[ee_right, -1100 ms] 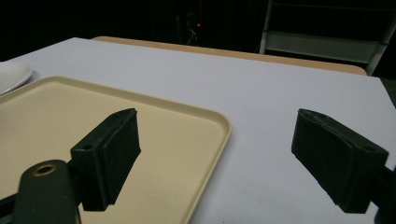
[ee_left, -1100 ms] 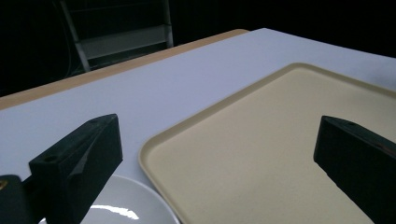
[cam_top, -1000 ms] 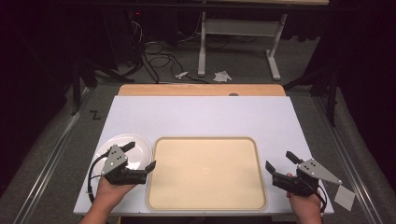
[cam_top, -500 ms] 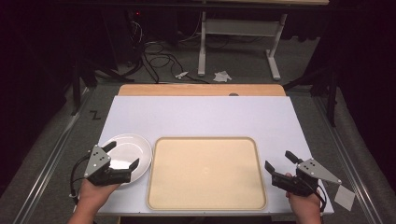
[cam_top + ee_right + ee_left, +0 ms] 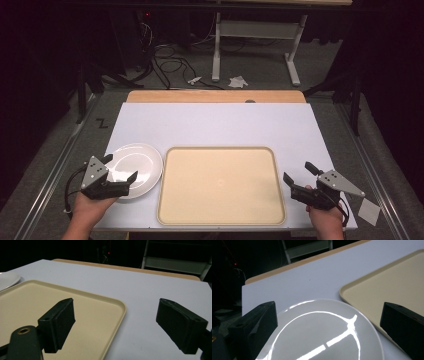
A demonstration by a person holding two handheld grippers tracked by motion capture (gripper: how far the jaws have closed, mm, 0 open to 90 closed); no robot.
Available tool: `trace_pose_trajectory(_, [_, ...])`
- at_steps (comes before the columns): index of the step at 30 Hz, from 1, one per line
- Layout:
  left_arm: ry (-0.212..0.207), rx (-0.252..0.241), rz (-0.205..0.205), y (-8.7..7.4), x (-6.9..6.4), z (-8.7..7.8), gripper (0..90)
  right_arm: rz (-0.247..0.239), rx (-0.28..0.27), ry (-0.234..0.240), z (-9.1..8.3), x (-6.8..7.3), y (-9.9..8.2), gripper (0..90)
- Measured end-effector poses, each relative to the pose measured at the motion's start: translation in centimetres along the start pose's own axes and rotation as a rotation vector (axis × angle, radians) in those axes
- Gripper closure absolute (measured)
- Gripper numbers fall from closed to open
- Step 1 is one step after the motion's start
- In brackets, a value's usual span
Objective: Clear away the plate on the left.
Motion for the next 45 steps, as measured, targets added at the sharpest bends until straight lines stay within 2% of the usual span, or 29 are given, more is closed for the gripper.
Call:
trace_pose_trajectory(2, [-0.002, 0.008, 0.005, -0.1, 0.0, -0.1, 1.9, -0.011, -0.007, 0.003, 0.0, 0.0, 0.1, 16.2])
trace_pose_trajectory(4, [0.003, 0.032, 0.049, -0.2, -0.2, -0.4, 1.8, -0.013, -0.005, 0.003, 0.0, 0.0, 0.1, 16.2])
trace_pose_trajectory(5, [0.003, 0.032, 0.049, -0.2, -0.2, -0.4, 1.8, -0.011, -0.002, 0.004, 0.1, 0.1, 0.1, 16.2])
trace_pose_trajectory(7, [0.013, 0.068, 0.101, -0.3, -0.7, -0.5, 1.9, -0.009, 0.002, 0.002, 0.0, 0.1, 0.0, 16.2])
trace_pose_trajectory(8, [0.013, 0.068, 0.101, -0.3, -0.7, -0.5, 1.9, -0.010, 0.004, 0.000, 0.0, 0.2, 0.1, 16.1])
trace_pose_trajectory(9, [0.010, 0.100, 0.150, -0.4, -1.0, -0.6, 1.9, -0.011, -0.003, 0.003, -0.1, 0.2, 0.1, 16.1])
trace_pose_trajectory(12, [0.000, 0.148, 0.220, -0.7, -1.3, -0.7, 2.5, -0.013, -0.006, 0.006, -0.1, 0.3, 0.2, 16.1])
trace_pose_trajectory(15, [-0.020, 0.194, 0.271, -1.2, -1.7, -0.6, 3.8, -0.014, -0.004, 0.009, 0.0, 0.2, 0.1, 16.1])
trace_pose_trajectory(16, [-0.020, 0.194, 0.271, -1.2, -1.7, -0.6, 4.5, -0.014, -0.004, 0.009, 0.0, 0.2, 0.1, 16.1])
trace_pose_trajectory(17, [-0.035, 0.221, 0.302, -1.4, -2.0, -0.5, 5.2, -0.007, 0.002, 0.009, 0.1, 0.2, 0.1, 16.2])
trace_pose_trajectory(21, [-0.071, 0.280, 0.387, -1.9, -2.9, 0.0, 6.1, -0.012, 0.000, 0.016, 0.2, 0.2, 0.0, 16.2])
trace_pose_trajectory(22, [-0.080, 0.292, 0.408, -2.0, -3.2, 0.1, 6.3, -0.009, 0.001, 0.015, 0.1, 0.2, 0.1, 16.2])
trace_pose_trajectory(23, [-0.080, 0.292, 0.408, -2.0, -3.2, 0.1, 6.6, -0.009, 0.001, 0.015, 0.1, 0.2, 0.1, 16.2])
trace_pose_trajectory(27, [-0.138, 0.337, 0.499, -2.3, -4.5, 0.7, 10.1, -0.007, -0.001, 0.011, 0.0, 0.3, 0.1, 16.2])
trace_pose_trajectory(28, [-0.138, 0.337, 0.499, -2.3, -4.5, 0.7, 11.9, -0.007, -0.001, 0.011, 0.0, 0.3, 0.1, 16.2])
trace_pose_trajectory(30, [-0.168, 0.365, 0.560, -2.5, -5.2, 0.9, 15.2, -0.013, 0.001, 0.013, 0.2, 0.3, 0.1, 16.2])
trace_pose_trajectory(32, [-0.185, 0.382, 0.603, -2.6, -5.6, 1.0, 16.5, -0.015, 0.003, 0.017, 0.2, 0.3, 0.1, 16.2])
trace_pose_trajectory(34, [-0.191, 0.388, 0.617, -2.7, -5.7, 1.1, 17.1, -0.017, 0.004, 0.017, 0.2, 0.4, 0.1, 16.2])
trace_pose_trajectory(35, [-0.198, 0.400, 0.645, -2.9, -6.0, 1.1, 17.9, -0.019, 0.003, 0.015, 0.1, 0.4, 0.1, 16.2])
trace_pose_trajectory(37, [-0.200, 0.402, 0.649, -2.9, -6.1, 1.0, 19.4, -0.014, 0.004, 0.011, 0.1, 0.3, 0.1, 16.2])
trace_pose_trajectory(45, [-0.204, 0.435, 0.709, -3.1, -6.4, 1.2, 23.9, -0.017, -0.005, 0.021, 0.0, 0.3, 0.2, 16.2])
Point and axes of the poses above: each handheld gripper's, and its own axes: z roughly forward along the jaws, y roughly out of its top, x roughly to its left, the point moved 1 cm from there along z, roughly forward along the jaws, and after that the axes turned 15 degrees about -x, right-handed, at the moved point
